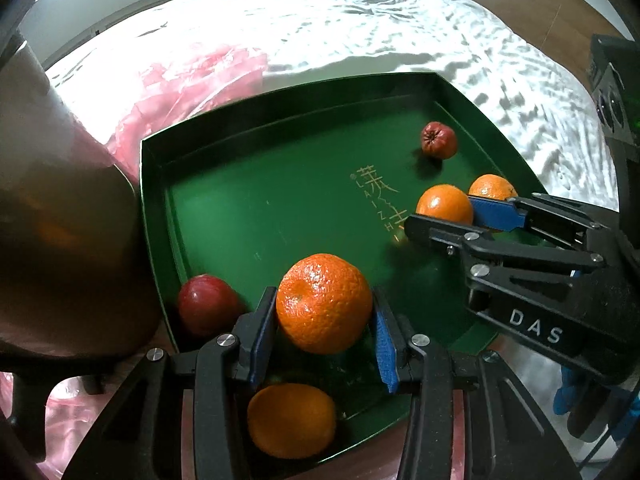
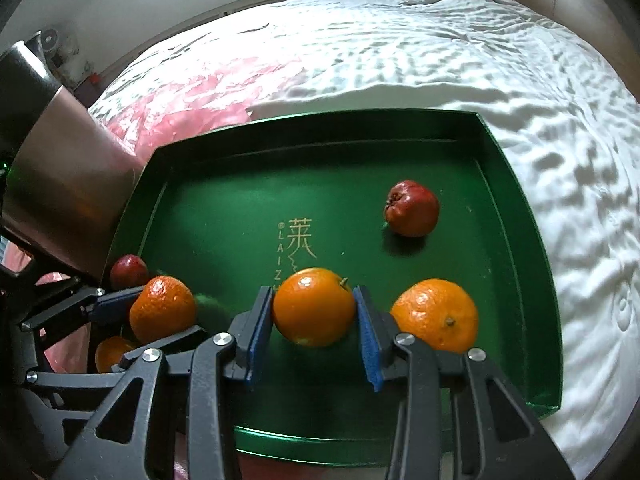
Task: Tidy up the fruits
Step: 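Carry both held oranges over the green tray, then open the right gripper over the tray while the left gripper releases its orange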
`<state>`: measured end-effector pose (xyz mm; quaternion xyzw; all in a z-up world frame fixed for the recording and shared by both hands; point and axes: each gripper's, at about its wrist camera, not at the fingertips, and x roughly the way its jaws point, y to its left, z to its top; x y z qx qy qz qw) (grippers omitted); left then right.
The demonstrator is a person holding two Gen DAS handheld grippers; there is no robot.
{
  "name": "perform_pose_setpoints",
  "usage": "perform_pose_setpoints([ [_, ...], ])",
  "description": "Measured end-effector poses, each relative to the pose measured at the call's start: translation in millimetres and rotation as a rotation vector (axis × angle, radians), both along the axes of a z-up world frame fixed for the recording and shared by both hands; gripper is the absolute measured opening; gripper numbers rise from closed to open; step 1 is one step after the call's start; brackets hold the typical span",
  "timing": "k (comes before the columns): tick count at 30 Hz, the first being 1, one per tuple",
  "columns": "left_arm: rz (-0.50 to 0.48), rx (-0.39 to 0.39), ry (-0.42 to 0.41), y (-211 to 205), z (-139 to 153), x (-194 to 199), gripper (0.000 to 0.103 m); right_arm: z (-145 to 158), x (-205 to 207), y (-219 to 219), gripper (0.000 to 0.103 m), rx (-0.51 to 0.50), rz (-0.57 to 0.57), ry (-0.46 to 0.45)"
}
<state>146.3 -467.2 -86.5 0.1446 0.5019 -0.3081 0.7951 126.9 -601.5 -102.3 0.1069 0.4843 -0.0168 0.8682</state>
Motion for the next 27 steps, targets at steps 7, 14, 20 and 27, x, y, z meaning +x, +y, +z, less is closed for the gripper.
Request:
perform_pose_setpoints([
  [7, 0.012, 0.006, 0.017, 2, 0, 0, 0.039, -2, 0, -1, 0.070, 0.015, 0.003, 0.005],
  [14, 0.019, 0.008, 0.018, 4, 6, 0, 0.039, -2, 0, -1, 0.070, 0.016, -0.006, 0.017],
  [20, 0.016, 0.011, 0.018, 4, 10, -2, 0.040, 3, -3, -1, 0.071, 0.005, -0.020, 0.016],
  [27, -0.005, 0.001, -0.005, 2, 18, -10, 0.047, 4, -5, 1, 0.086, 0.002, -0.020, 0.017],
])
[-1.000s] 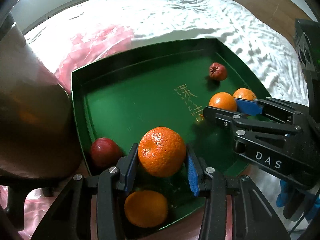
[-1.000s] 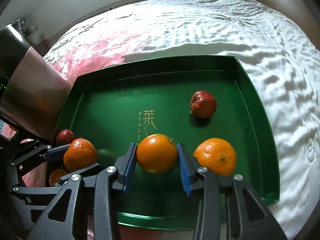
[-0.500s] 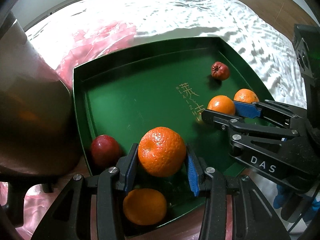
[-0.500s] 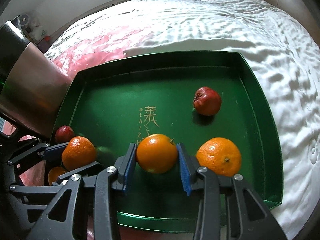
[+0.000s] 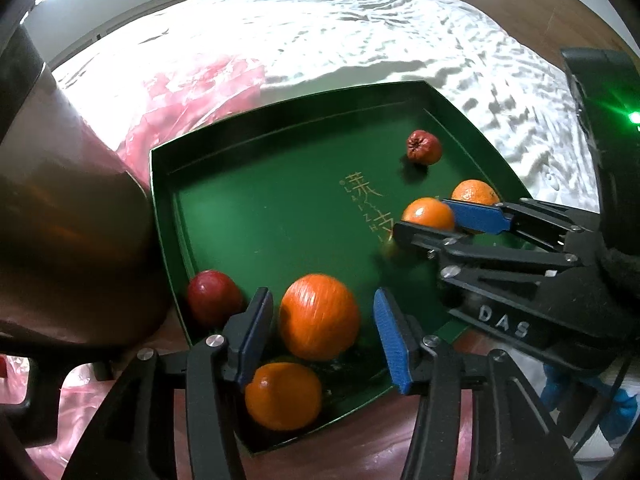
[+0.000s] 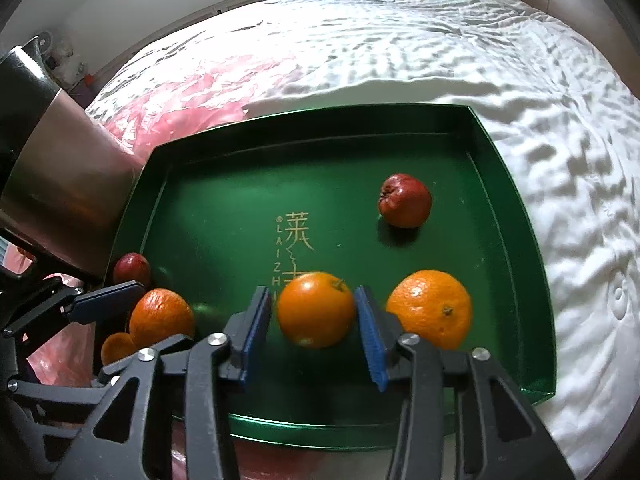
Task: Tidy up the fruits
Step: 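Open the right gripper over the tray while the left gripper releases its orange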
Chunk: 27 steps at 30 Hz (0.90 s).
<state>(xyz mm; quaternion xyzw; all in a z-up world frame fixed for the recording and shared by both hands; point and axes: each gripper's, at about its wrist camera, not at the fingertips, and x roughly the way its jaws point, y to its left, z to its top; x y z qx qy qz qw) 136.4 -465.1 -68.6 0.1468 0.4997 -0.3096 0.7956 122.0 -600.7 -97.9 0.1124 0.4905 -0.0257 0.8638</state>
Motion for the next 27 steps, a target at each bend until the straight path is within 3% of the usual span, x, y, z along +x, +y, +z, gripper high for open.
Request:
perform_pose_setpoints([
  [4, -0.001, -0.009, -0.007, 2, 4, -1, 0.047, 1, 0, 2, 0.096, -0.006, -0.002, 0.002],
  [12, -0.009, -0.033, -0.026, 8, 18, -6, 0.047, 23, -8, 3, 0.103, -0.023, -0.018, -0.047],
  [27, -0.072, -0.068, -0.040, 34, 36, -49, 0.050, 43, -46, 5, 0.103, -0.052, -0.090, -0.056],
])
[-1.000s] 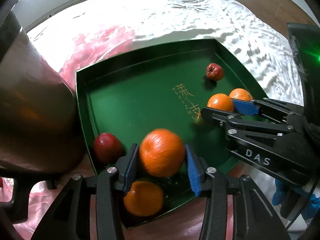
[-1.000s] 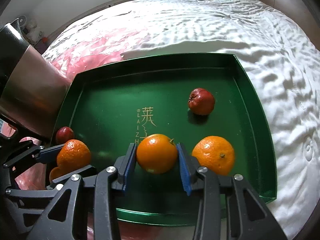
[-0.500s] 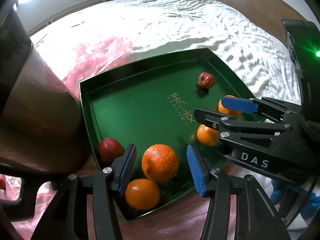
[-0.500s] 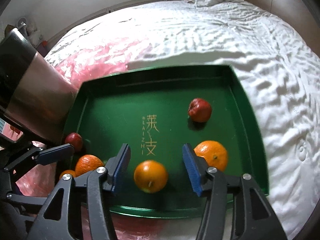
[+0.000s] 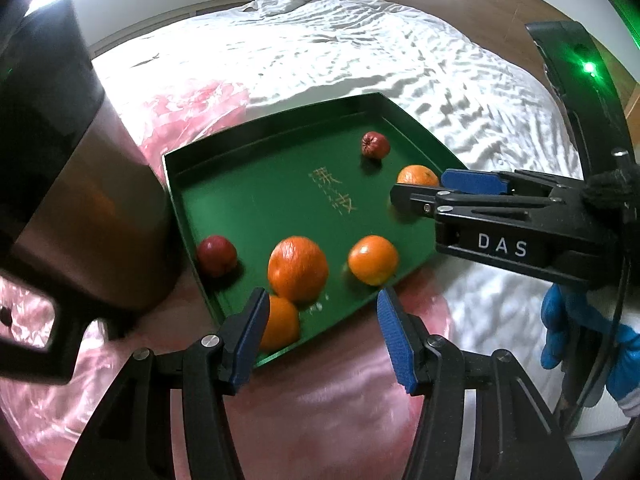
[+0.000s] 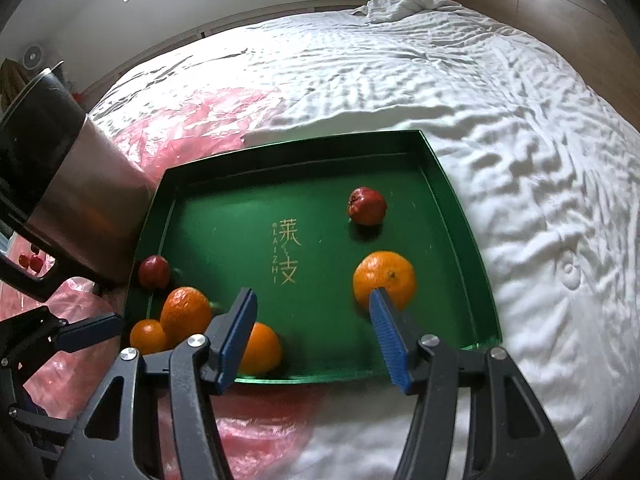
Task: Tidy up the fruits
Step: 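Open the right gripper over the tray while the left gripper releases its orange, then move both open grippers back to the remaining fruit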
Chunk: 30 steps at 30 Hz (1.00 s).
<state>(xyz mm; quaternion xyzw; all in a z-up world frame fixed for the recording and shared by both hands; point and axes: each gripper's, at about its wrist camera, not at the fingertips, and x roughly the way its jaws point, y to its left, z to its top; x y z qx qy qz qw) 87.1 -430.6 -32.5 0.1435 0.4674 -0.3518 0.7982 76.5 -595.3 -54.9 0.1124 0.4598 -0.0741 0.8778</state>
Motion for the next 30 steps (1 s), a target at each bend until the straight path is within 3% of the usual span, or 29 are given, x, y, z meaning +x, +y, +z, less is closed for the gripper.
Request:
perform_pose_setpoints([
  [15, 0.029, -0.018, -0.035, 73, 14, -20, 0.050, 9, -34, 57, 0.103, -0.011, 0.017, 0.017],
  [30, 0.184, -0.010, -0.034, 167, 16, -7, 0.050, 18, -37, 141, 0.103, 0.019, 0.142, 0.033],
])
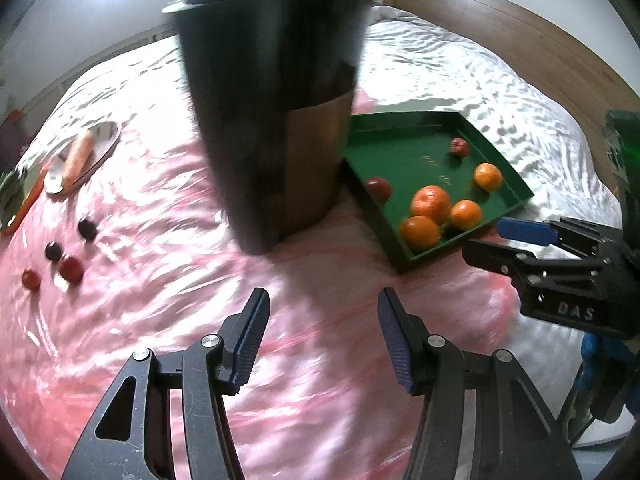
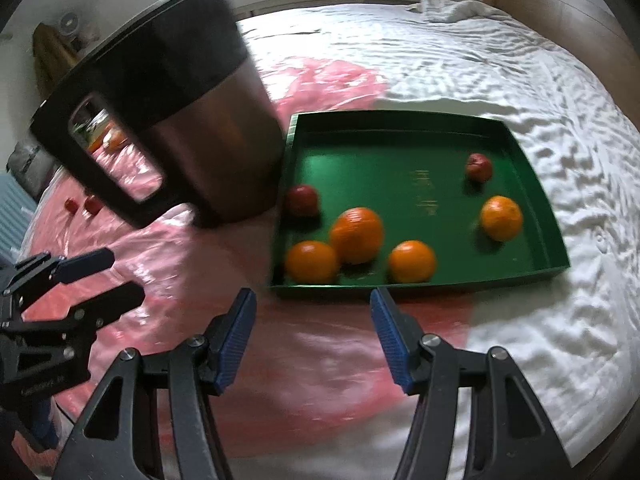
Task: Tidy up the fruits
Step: 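Move both open grippers back to the remaining fruit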
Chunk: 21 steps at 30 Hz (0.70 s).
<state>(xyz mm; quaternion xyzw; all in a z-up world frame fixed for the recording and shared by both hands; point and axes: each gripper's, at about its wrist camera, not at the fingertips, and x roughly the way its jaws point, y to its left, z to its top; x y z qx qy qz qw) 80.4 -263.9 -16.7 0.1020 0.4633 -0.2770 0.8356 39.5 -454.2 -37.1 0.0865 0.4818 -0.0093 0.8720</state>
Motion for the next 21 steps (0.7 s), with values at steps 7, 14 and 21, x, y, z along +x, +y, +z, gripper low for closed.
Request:
perform_pose_setpoints([
  [7, 0.067, 0.015, 0.012, 44, -1, 2, 0.050, 2, 2, 41, 0.103, 0.019, 0.078, 0.011],
  [14, 0.149, 0.030, 0.013, 94, 0, 10, 0.050, 1, 7, 94, 0.103, 0.051, 0.176, 0.027],
  [21, 0.249, 0.032, 0.014, 155, 2, 25, 0.050, 4, 25, 162, 0.103, 0.083, 0.311, 0.021],
])
